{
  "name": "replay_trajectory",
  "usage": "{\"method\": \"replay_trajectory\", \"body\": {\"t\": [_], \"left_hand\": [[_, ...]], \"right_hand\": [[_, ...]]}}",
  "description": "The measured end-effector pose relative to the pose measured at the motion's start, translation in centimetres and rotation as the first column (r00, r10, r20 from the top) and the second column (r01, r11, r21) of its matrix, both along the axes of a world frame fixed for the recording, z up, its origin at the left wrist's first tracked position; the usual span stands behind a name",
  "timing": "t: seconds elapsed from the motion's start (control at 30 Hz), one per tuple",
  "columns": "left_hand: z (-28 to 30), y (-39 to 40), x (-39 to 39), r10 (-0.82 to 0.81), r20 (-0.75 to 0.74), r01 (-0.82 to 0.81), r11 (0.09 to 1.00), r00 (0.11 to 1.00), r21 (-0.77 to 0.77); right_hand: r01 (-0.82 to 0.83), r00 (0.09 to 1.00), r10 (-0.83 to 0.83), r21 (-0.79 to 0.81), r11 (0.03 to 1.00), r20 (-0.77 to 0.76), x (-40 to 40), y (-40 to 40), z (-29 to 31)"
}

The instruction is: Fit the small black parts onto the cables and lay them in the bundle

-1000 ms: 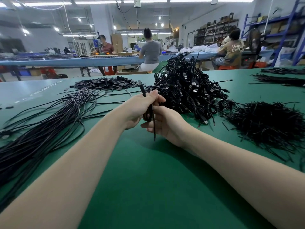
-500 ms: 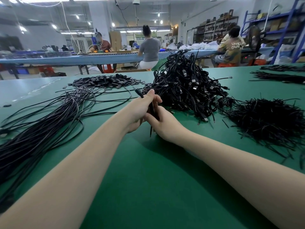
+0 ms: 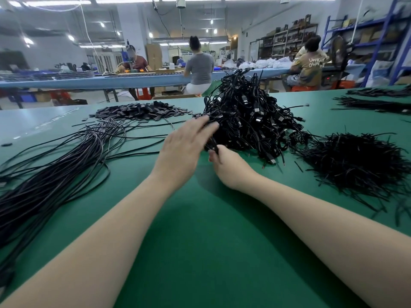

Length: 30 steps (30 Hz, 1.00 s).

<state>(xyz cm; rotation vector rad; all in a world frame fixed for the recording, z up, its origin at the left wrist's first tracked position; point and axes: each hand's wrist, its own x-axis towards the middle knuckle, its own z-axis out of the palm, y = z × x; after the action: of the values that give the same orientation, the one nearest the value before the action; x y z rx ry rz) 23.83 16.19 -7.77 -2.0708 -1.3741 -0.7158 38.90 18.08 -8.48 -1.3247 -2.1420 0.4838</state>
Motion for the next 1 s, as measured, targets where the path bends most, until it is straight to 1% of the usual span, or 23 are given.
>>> {"method": "replay_trajectory", "body": {"t": [0.03, 0.07, 0.1, 0.17, 0.2, 0.23, 0.27, 0.33, 0.4, 0.43, 0.47, 0.5, 0.53, 0.57, 0.6, 0.63, 0.67, 0.7, 0.73, 0.77, 0.83, 0.9, 1.0], "left_hand": [[-0.5, 0.0, -0.1, 0.044, -0.13, -0.041, 0.999, 0.99, 0.029], [-0.7, -0.1, -0.3, 0.069, -0.191, -0.059, 0.996, 0.979, 0.059], [-0.7, -0.3, -0.5, 0.083, -0.212, -0.066, 0.994, 0.974, 0.086], [-0.5, -0.3, -0.9, 0.086, -0.231, -0.056, 0.989, 0.969, 0.133], [-0.4, -0.4, -1.0, 0.059, -0.238, -0.03, 0.992, 0.969, 0.121], [-0.2, -0.5, -1.1, 0.022, -0.239, -0.006, 0.998, 0.971, 0.068], [-0.2, -0.7, -0.9, -0.007, -0.233, 0.006, 1.0, 0.972, -0.005], [-0.4, -1.0, -0.1, -0.017, -0.247, -0.012, 0.993, 0.969, -0.114], [-0.7, -0.9, 1.2, 0.021, -0.236, -0.063, 0.983, 0.971, -0.17], [-0.9, -0.7, 1.9, 0.024, -0.175, -0.059, 0.979, 0.984, -0.197], [-1.0, -0.4, 2.6, 0.007, -0.088, -0.028, 0.97, 0.996, -0.241], [-1.0, -0.3, 3.2, -0.014, 0.013, 0.017, 0.949, 1.0, -0.315], [-1.1, -0.2, 3.5, -0.035, 0.083, 0.062, 0.935, 0.996, -0.349], [-1.2, -0.2, 3.6, -0.059, 0.102, 0.09, 0.941, 0.993, -0.325], [-1.3, -0.3, 3.1, -0.06, 0.086, 0.082, 0.955, 0.995, -0.284], [-1.4, -0.4, 2.4, -0.034, 0.068, 0.051, 0.963, 0.997, -0.263], [-1.5, -0.3, 1.5, 0.009, 0.079, 0.013, 0.964, 0.997, -0.264], [-1.6, -0.3, 0.8, 0.044, 0.127, -0.006, 0.959, 0.991, -0.283], [-1.7, -0.3, 0.2, 0.083, 0.194, -0.019, 0.95, 0.977, -0.31], [-1.8, -0.1, -0.1, 0.122, 0.26, -0.029, 0.943, 0.958, -0.333], [-1.8, 0.2, -0.2, 0.188, 0.368, -0.044, 0.93, 0.911, -0.364], [-1.9, 0.4, -0.1, 0.226, 0.429, -0.047, 0.92, 0.874, -0.389], [-1.9, 0.4, -0.1, 0.233, 0.443, -0.042, 0.916, 0.866, -0.4]], "right_hand": [[-0.032, 0.996, 0.03, 0.022, 0.999, 0.079, -0.1, -0.2, 0.0], [-0.074, 0.989, 0.069, 0.03, 0.997, 0.129, -0.2, -0.2, 0.1], [-0.127, 0.982, 0.122, 0.028, 0.991, 0.146, 0.0, -0.2, 0.3], [-0.228, 0.966, 0.227, -0.005, 0.974, 0.122, 0.4, -0.1, 1.0], [-0.263, 0.956, 0.264, -0.025, 0.964, 0.126, 0.6, -0.1, 1.3], [-0.281, 0.944, 0.283, -0.036, 0.959, 0.168, 0.8, 0.0, 1.6], [-0.286, 0.922, 0.282, -0.024, 0.958, 0.266, 1.1, 0.2, 2.0], [-0.292, 0.819, 0.213, 0.066, 0.954, 0.532, 2.2, 0.6, 2.6], [-0.362, 0.67, 0.1, 0.206, 0.909, 0.735, 3.7, 1.0, 3.6], [-0.423, 0.598, 0.014, 0.3, 0.855, 0.801, 4.6, 1.1, 4.2], [-0.503, 0.542, -0.078, 0.397, 0.768, 0.837, 5.3, 1.1, 4.6], [-0.59, 0.487, -0.155, 0.455, 0.668, 0.859, 5.9, 1.1, 5.1], [-0.655, 0.429, -0.219, 0.469, 0.592, 0.876, 6.3, 1.0, 5.6], [-0.68, 0.38, -0.26, 0.458, 0.573, 0.888, 6.7, 1.0, 6.1], [-0.661, 0.358, -0.278, 0.453, 0.599, 0.891, 7.1, 1.1, 6.8], [-0.591, 0.367, -0.283, 0.457, 0.665, 0.886, 7.6, 1.4, 7.7], [-0.472, 0.394, -0.278, 0.452, 0.757, 0.876, 8.4, 1.7, 8.9], [-0.343, 0.403, -0.272, 0.42, 0.84, 0.874, 9.5, 2.0, 10.1], [-0.223, 0.366, -0.285, 0.381, 0.897, 0.886, 10.8, 2.2, 11.2], [-0.128, 0.301, -0.294, 0.344, 0.93, 0.907, 12.2, 2.1, 12.0], [-0.004, 0.15, -0.252, 0.255, 0.967, 0.956, 14.8, 1.6, 12.2], [0.047, 0.048, -0.193, 0.191, 0.98, 0.98, 16.8, 0.9, 11.6], [-0.005, 0.039, -0.214, 0.215, 0.977, 0.976, 18.6, 0.2, 10.9]]}}
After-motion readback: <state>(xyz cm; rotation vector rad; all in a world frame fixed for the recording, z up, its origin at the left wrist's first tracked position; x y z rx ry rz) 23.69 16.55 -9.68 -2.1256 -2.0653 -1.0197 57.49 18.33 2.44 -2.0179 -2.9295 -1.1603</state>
